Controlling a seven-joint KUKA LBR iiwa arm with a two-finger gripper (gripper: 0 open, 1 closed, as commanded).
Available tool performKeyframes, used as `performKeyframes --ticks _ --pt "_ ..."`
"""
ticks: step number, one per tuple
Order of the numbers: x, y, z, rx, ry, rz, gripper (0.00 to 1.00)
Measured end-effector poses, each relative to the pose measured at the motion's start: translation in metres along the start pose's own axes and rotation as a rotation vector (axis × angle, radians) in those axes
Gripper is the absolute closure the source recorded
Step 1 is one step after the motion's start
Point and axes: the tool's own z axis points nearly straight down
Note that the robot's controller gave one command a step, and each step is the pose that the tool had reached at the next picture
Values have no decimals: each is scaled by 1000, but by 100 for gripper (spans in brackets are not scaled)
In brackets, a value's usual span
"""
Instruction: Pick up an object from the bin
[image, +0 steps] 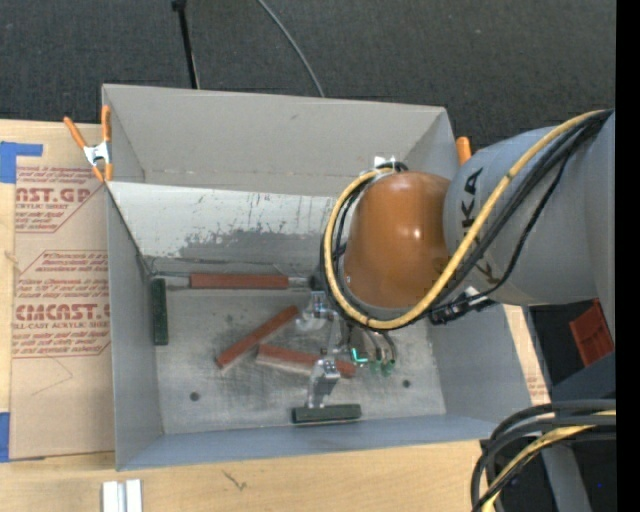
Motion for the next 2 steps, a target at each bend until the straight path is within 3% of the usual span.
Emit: performKeyframes --ticks 1,2 --pt "-2 0 -4 -1 -8 0 0" --pt "-24 -16 91 -3 -15 26 100"
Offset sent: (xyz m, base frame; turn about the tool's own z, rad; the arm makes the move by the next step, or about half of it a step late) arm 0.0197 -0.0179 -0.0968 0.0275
